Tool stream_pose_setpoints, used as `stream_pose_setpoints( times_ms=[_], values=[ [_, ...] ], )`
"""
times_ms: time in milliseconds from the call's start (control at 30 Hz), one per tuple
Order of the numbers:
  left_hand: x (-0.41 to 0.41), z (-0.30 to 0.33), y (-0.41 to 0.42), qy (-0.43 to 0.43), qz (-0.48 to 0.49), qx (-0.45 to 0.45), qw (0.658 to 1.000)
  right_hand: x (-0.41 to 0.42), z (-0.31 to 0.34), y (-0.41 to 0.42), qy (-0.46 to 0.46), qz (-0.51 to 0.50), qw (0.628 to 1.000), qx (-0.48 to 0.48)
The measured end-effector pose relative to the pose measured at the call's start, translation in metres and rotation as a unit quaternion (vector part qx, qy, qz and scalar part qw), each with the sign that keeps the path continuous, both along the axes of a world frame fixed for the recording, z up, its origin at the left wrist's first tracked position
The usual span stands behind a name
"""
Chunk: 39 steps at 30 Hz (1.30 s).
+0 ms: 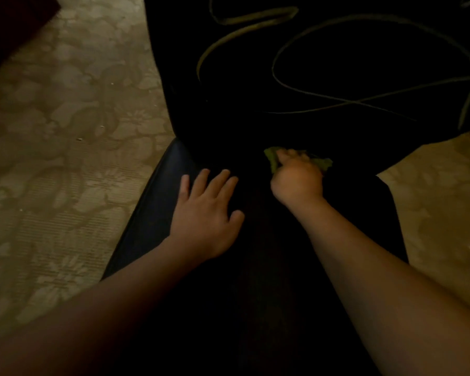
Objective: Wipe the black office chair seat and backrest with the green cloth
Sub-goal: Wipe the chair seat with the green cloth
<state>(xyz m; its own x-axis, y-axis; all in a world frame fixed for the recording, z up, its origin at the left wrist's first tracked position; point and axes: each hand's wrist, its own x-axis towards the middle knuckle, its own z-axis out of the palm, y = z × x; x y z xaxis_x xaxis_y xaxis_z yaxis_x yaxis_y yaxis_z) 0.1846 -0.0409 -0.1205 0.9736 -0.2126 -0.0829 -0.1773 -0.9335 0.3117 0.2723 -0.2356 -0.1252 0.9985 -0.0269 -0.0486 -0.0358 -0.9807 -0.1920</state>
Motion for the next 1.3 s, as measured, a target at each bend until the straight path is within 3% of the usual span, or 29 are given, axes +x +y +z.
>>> stream_pose_setpoints(
  times_ms=[67,200,433,833,967,1100,1200,1300],
  values=[
    [0.010,-0.005,-0.023,-0.014,-0.046,0.005,0.999,-0.003,0.000,0.014,-0.022,0.070,0.997,0.005],
    [0.019,-0.013,-0.043,-0.039,-0.029,0.000,0.999,-0.002,0.001,0.007,0.020,0.158,0.984,0.076],
    [0.019,-0.017,-0.047,-0.052,0.005,0.008,0.999,0.003,0.012,-0.071,0.072,0.044,0.994,0.066],
    [0.018,-0.020,-0.045,-0.065,0.004,0.012,0.998,-0.030,-0.012,-0.169,-0.023,-0.034,0.997,0.062],
    [0.017,-0.017,-0.042,-0.053,-0.002,0.020,0.998,-0.037,-0.014,-0.158,-0.048,-0.098,0.992,0.058],
    [0.013,-0.010,-0.027,-0.016,-0.025,0.031,0.999,-0.045,-0.002,-0.130,-0.015,-0.110,0.993,0.030],
    [-0.001,-0.008,-0.007,-0.010,-0.029,0.039,0.999,-0.067,0.003,-0.085,-0.018,-0.041,0.999,0.016],
    [-0.021,-0.008,0.011,0.003,0.036,0.055,0.998,-0.100,0.010,-0.022,0.004,0.055,0.998,-0.023]
  ],
)
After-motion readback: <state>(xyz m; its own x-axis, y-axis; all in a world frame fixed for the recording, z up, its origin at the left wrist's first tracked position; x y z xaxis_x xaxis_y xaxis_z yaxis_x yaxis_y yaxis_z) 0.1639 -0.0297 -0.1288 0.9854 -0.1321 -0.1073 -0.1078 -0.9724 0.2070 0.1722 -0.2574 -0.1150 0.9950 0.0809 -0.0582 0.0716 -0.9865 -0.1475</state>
